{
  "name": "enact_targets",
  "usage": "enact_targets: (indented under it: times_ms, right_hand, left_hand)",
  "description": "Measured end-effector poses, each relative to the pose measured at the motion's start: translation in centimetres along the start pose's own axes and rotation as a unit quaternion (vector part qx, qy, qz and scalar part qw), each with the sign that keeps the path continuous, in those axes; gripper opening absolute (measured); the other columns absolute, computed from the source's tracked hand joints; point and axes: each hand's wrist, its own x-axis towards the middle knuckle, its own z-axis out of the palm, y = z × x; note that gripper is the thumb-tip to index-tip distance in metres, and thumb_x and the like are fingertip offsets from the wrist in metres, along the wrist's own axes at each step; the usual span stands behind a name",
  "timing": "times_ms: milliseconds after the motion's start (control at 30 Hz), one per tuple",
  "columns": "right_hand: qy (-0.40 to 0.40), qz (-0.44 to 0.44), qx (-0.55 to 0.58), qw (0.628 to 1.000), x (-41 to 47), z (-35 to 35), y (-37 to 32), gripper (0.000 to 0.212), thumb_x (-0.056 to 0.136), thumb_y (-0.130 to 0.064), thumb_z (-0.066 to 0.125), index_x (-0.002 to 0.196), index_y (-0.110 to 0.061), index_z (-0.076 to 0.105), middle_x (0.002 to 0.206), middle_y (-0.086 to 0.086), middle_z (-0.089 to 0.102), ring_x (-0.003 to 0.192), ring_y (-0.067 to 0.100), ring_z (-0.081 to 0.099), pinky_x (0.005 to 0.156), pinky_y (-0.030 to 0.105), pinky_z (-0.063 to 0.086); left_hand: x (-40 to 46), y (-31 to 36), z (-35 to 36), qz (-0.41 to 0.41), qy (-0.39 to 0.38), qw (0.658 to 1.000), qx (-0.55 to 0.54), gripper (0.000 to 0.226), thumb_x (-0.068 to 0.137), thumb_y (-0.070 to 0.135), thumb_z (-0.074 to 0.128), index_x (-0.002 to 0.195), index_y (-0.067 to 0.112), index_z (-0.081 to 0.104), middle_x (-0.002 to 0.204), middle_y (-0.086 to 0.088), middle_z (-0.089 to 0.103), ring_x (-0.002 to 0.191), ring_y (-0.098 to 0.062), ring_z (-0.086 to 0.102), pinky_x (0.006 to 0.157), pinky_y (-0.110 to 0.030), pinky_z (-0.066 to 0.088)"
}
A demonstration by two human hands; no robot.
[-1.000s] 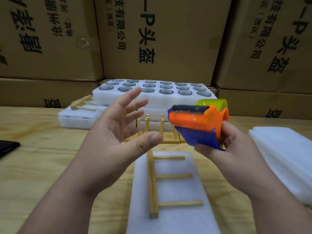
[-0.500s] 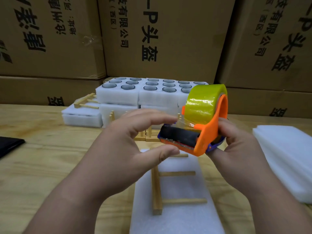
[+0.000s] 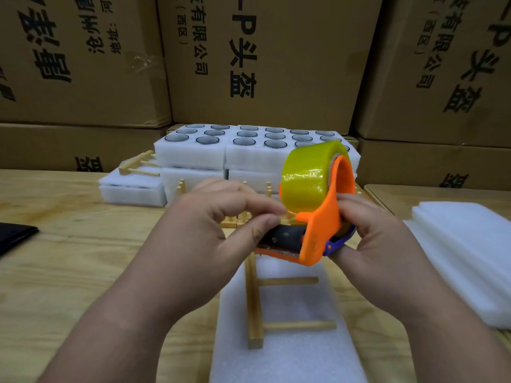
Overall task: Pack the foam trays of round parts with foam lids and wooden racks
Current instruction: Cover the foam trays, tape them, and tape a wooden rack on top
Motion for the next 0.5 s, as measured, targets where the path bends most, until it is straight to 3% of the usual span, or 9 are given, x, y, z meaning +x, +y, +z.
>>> enact_targets:
  times_ms: [167,333,400,500]
  right_hand:
    - [-0.012,-0.001,-0.006,1.000,-0.2,0.5,0.1,0.022,0.086,-0.029,0.080,0.100,-0.041,0.067,0.102,-0.021,0.066,0.101,0.013,0.058,0.080,0.033,0.045]
    - [-0.014,0.001,-0.013,1.000,-0.2,0.6,-0.2,0.017,0.087,-0.040,0.077,0.101,-0.033,0.068,0.098,-0.016,0.067,0.099,0.014,0.057,0.079,0.034,0.045]
    - [-0.016,0.002,-0.005,1.000,-0.2,0.6,-0.4,0.018,0.087,-0.042,0.076,0.101,-0.034,0.068,0.098,-0.017,0.066,0.100,0.014,0.058,0.081,0.036,0.048]
    - [-0.025,0.011,0.015,1.000,-0.3,0.7,-0.5,0.020,0.087,-0.043,0.075,0.102,-0.034,0.068,0.099,-0.016,0.067,0.100,0.016,0.059,0.084,0.039,0.050]
  left_hand:
    - [0.2,-0.1,0.3,0.023,0.033,0.999,0.008,0.012,0.091,0.027,0.066,0.093,0.038,0.071,0.103,0.021,0.068,0.108,-0.005,0.062,0.087,-0.009,0.041]
    - [0.0,-0.2,0.2,0.031,0.053,0.998,0.020,0.005,0.090,0.038,0.067,0.093,0.041,0.069,0.103,0.022,0.068,0.103,-0.003,0.064,0.084,-0.008,0.042]
    - [0.0,0.1,0.0,0.036,0.054,0.998,0.012,0.006,0.090,0.040,0.064,0.094,0.042,0.069,0.100,0.021,0.070,0.102,-0.007,0.065,0.085,-0.015,0.045]
    - [0.0,0.7,-0.5,0.109,0.074,0.989,0.067,0.004,0.093,0.028,0.069,0.092,0.031,0.072,0.091,0.019,0.070,0.094,-0.011,0.066,0.085,-0.027,0.049]
